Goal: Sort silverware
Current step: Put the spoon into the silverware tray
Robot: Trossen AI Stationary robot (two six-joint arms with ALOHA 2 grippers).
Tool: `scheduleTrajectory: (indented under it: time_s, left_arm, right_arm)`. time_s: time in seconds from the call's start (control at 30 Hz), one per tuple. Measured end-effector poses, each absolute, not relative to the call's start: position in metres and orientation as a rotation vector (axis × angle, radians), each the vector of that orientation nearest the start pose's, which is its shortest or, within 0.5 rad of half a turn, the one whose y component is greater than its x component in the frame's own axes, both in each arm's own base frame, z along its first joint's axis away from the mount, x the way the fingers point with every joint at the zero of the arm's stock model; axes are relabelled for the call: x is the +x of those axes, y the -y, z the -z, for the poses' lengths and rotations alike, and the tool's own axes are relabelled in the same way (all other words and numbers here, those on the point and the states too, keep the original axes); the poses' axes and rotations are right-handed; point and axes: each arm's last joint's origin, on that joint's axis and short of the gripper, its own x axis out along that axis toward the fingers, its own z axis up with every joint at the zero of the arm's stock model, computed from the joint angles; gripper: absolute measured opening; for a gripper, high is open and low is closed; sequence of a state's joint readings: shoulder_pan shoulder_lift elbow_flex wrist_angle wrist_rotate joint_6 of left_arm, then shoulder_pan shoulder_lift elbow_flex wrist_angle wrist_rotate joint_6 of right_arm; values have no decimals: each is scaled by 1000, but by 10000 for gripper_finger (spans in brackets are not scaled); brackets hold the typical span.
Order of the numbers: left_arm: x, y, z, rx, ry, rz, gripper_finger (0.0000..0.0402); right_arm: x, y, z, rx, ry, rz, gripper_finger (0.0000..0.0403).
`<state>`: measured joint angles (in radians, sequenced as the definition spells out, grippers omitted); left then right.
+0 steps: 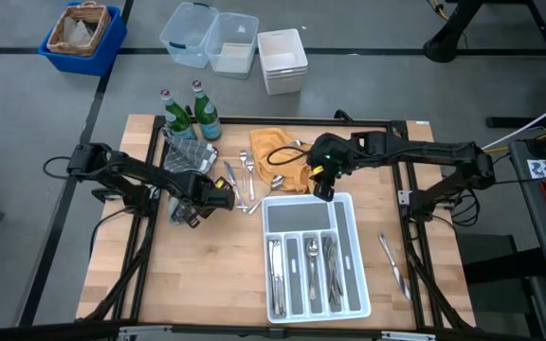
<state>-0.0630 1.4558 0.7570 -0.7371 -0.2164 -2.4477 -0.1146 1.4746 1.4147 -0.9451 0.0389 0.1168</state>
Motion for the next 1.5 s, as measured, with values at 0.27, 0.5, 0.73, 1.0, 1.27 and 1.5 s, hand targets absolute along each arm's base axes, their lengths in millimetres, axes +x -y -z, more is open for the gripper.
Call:
scheduleTrajectory:
  time_s: [0.27,0.5,0.73,1.0,1.27,1.5]
  left_arm:
    - [231,-1,-156,-1785,-400,-1673,109]
    - [233,0,-152,-1847,-492,-1682,109]
    - [234,-3,-147,-1825,-480,-1720,109]
    - [242,-3,-148,-1888,-443,-1633,109]
    - [246,-3,-149,-1917,-423,-1589,109]
    - [245,-5,-149,-1894,-393,-1602,109]
  right_arm:
    - [293,35,-330,118,-992,200,122]
    - [293,35,-330,112,-989,206,122]
    - [293,35,-330,90,-992,194,122]
    - [293,35,-330,74,-994,185,122]
    - [293,35,-330,69,-996,182,122]
    - [293,35,-330,63,-996,179,122]
